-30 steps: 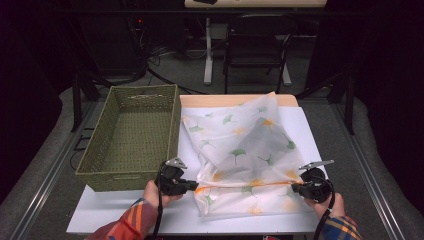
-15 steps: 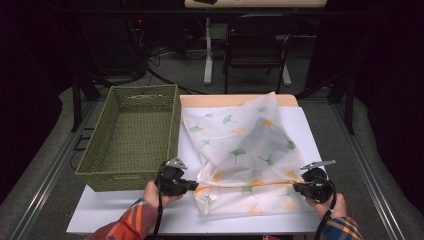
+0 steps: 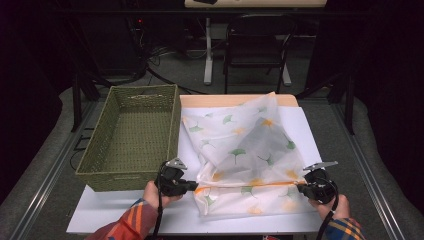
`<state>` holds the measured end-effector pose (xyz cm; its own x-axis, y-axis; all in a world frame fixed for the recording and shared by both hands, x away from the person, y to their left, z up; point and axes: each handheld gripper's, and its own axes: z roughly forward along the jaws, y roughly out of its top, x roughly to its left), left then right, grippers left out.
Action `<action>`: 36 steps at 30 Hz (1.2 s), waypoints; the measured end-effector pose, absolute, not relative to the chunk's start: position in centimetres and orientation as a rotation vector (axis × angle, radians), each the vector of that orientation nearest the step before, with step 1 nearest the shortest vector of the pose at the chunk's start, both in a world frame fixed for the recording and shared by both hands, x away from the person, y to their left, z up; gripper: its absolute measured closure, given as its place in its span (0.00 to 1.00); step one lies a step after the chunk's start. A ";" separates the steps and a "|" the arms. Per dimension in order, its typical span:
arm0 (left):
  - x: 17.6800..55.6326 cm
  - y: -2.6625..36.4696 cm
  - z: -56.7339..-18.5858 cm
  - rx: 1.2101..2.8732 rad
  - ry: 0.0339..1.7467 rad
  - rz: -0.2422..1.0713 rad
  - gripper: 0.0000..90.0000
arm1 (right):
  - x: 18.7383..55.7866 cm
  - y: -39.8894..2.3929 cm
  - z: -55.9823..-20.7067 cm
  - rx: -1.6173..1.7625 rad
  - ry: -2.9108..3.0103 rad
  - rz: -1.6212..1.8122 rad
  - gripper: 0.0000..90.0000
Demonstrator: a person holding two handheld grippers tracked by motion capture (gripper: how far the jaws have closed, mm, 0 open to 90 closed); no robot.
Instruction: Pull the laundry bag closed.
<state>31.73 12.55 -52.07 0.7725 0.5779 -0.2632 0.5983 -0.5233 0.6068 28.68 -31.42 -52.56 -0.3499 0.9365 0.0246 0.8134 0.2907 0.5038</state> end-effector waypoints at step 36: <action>31.5 12.6 -52.0 2.280 0.856 0.030 0.99 | 28.8 -34.0 -53.1 1.642 2.200 0.533 1.00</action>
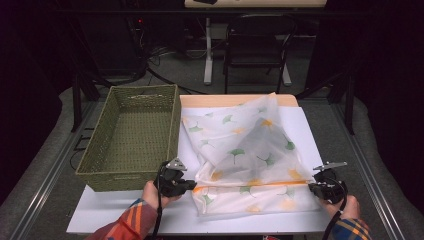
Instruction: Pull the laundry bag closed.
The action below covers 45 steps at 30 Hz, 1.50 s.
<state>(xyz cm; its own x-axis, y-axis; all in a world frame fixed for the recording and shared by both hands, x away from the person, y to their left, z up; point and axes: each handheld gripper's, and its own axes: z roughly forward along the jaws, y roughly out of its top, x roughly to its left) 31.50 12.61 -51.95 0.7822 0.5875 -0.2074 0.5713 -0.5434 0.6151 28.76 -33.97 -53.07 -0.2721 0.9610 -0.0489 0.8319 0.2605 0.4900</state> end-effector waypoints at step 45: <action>27.9 18.6 -48.7 2.456 0.870 0.078 0.26 | 27.4 -32.7 -50.2 1.511 2.381 0.602 0.16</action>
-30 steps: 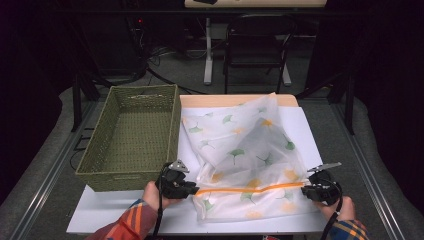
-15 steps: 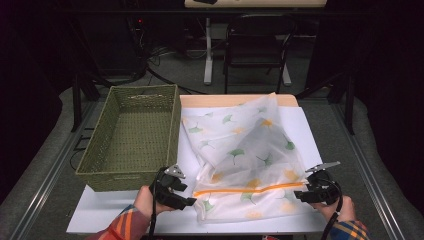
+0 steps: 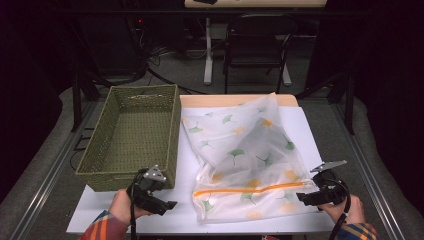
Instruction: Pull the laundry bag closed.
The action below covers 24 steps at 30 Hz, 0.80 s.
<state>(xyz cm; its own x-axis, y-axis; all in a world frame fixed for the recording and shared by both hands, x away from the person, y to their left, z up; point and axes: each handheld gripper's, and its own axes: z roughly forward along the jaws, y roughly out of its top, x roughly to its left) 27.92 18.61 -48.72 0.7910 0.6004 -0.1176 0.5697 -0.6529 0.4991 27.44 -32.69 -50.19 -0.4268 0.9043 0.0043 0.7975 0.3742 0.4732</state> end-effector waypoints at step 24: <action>27.6 27.0 -49.9 2.531 1.236 0.165 0.15 | 26.9 -34.8 -51.0 1.569 2.395 0.396 0.02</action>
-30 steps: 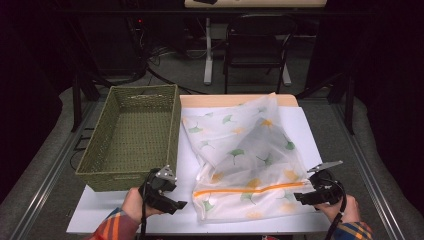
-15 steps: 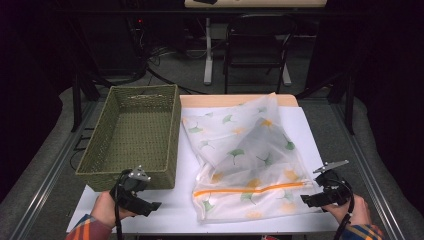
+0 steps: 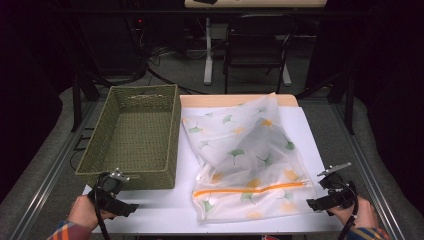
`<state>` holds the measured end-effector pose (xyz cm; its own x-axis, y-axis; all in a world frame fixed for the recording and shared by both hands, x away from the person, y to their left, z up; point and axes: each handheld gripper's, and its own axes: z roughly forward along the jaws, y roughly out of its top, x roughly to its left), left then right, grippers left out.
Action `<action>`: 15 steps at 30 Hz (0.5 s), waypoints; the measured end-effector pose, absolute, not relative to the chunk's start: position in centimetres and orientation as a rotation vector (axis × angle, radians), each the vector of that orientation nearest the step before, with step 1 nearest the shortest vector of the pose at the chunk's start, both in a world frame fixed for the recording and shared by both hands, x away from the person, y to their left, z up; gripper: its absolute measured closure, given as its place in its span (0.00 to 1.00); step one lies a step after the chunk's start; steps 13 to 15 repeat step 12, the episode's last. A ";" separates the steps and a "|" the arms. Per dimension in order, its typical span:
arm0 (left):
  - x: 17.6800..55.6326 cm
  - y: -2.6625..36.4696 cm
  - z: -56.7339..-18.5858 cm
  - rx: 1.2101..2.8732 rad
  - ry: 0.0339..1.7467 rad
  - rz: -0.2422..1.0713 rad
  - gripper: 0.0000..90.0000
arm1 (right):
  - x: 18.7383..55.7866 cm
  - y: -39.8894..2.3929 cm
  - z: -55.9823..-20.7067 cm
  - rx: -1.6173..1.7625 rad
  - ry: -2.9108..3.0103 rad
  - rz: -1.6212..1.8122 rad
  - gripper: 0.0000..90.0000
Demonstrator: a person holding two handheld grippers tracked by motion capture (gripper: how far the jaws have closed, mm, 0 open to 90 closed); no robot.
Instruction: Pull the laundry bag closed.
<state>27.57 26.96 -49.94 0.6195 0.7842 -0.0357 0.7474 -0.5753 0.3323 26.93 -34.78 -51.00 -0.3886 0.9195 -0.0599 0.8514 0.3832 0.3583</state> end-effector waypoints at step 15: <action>26.8 26.9 -51.7 2.486 1.243 0.176 0.13 | 26.5 -35.3 -52.5 1.592 2.382 0.410 0.01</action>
